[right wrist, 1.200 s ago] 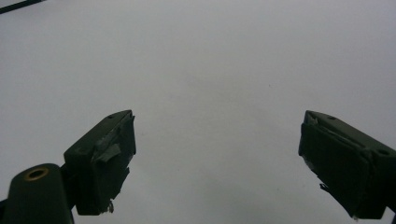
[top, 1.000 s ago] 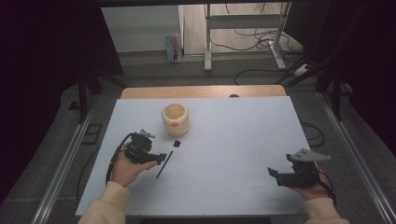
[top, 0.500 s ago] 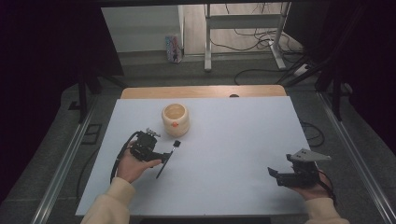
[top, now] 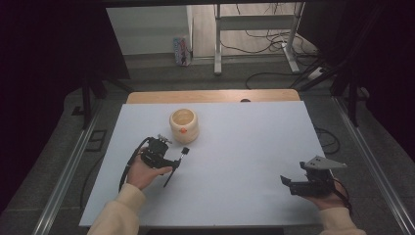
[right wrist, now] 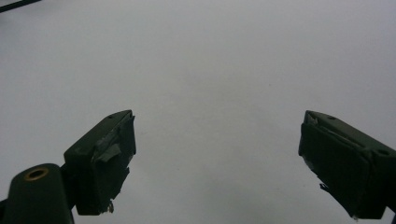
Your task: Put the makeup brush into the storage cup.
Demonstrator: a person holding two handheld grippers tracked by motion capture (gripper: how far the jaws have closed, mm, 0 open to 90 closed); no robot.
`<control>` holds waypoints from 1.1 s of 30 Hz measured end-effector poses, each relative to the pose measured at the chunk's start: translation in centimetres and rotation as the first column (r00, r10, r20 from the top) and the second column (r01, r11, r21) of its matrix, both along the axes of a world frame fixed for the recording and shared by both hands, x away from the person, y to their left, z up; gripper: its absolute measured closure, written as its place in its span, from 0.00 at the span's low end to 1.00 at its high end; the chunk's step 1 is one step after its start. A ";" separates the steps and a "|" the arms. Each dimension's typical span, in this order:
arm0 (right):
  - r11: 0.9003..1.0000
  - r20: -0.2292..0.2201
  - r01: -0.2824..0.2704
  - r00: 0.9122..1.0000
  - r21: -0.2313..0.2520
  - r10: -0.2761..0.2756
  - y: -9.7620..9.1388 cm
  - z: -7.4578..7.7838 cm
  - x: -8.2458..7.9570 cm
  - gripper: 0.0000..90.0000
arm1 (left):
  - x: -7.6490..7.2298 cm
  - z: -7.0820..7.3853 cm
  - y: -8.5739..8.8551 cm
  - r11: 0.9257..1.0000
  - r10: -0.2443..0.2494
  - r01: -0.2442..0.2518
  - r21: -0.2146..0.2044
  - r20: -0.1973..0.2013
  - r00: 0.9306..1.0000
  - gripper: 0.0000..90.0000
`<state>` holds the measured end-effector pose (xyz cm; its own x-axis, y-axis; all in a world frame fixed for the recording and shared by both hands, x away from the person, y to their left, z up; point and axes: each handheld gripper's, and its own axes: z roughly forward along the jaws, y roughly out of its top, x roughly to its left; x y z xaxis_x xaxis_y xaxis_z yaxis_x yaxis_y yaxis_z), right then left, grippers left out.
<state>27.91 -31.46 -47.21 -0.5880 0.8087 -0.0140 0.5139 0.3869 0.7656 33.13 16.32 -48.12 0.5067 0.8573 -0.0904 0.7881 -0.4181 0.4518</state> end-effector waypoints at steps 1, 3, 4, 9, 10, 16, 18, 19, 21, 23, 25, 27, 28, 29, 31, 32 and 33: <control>1.000 0.000 0.000 1.000 0.000 0.000 0.0 0.0 0.0 0.12 | 0.1 -0.1 0.0 1.000 -0.009 0.009 0.003 -0.003 1.000 0.33; 1.000 0.000 0.000 1.000 -0.001 0.000 0.0 0.0 0.0 0.12 | 0.2 -0.2 -0.1 1.000 -0.008 0.008 0.005 -0.007 1.000 0.33; 1.000 -0.001 0.000 1.000 -0.001 0.000 0.0 0.0 0.0 0.12 | 0.2 -0.2 -0.2 1.000 -0.007 0.007 0.004 -0.007 1.000 0.34; 1.000 -0.001 0.000 1.000 -0.002 0.000 0.0 0.0 0.0 0.12 | 0.5 -0.5 -0.4 1.000 -0.009 0.009 0.011 -0.016 1.000 0.35; 1.000 -0.001 0.000 1.000 -0.002 0.000 0.0 0.0 0.0 0.12 | 0.5 -0.5 -0.4 1.000 -0.009 0.009 0.011 -0.016 1.000 0.36; 1.000 -0.003 -0.003 1.000 -0.004 0.003 0.0 -0.1 0.1 0.12 | 0.9 -0.8 -1.0 0.999 -0.023 0.024 0.022 -0.028 0.999 0.37; 1.000 -0.003 -0.002 1.000 -0.003 0.002 0.0 -0.1 0.1 0.12 | 0.9 -0.9 -1.1 0.999 -0.023 0.023 0.023 -0.028 0.999 0.37; 1.000 -0.004 -0.002 1.000 -0.003 0.002 0.0 -0.1 0.1 0.12 | 1.0 -0.8 -1.2 0.999 -0.026 0.026 0.024 -0.028 0.999 0.37; 1.000 -0.004 0.001 1.000 -0.002 -0.001 -0.1 -0.1 0.1 0.12 | 1.1 -0.8 -1.3 0.999 -0.027 0.027 0.026 -0.029 0.999 0.38; 1.000 -0.004 0.000 1.000 -0.002 0.000 -0.2 -0.1 0.1 0.12 | 1.1 -0.8 -1.5 0.999 -0.026 0.027 0.026 -0.031 0.999 0.38; 1.000 -0.003 -0.001 1.000 -0.002 0.001 -0.2 -0.1 0.1 0.12 | 1.2 -0.8 -1.6 0.999 -0.028 0.029 0.028 -0.030 0.999 0.39; 1.000 -0.003 0.001 1.000 -0.002 -0.001 -0.2 -0.1 0.1 0.12 | 1.3 -0.8 -1.7 0.999 -0.033 0.034 0.031 -0.031 0.999 0.40; 1.000 -0.003 0.001 1.000 -0.002 -0.001 -0.3 -0.1 0.1 0.12 | 1.3 -0.9 -1.7 0.999 -0.035 0.036 0.035 -0.031 0.999 0.40; 1.000 -0.003 0.001 1.000 -0.002 -0.001 -0.3 -0.1 0.1 0.12 | 1.4 -0.9 -1.8 0.999 -0.032 0.034 0.036 -0.034 0.999 0.40; 1.000 -0.004 0.001 1.000 -0.003 -0.001 -0.3 -0.1 0.2 0.12 | 1.4 -1.1 -1.9 0.999 -0.037 0.038 0.038 -0.037 0.999 0.41; 1.000 -0.004 0.001 1.000 -0.004 -0.001 -0.3 -0.1 0.2 0.12 | 1.5 -1.3 -2.0 0.998 -0.037 0.038 0.046 -0.040 0.999 0.42; 1.000 -0.004 0.001 1.000 -0.004 -0.001 -0.3 -0.1 0.2 0.12 | 1.5 -1.3 -2.0 0.998 -0.037 0.038 0.046 -0.040 0.999 0.43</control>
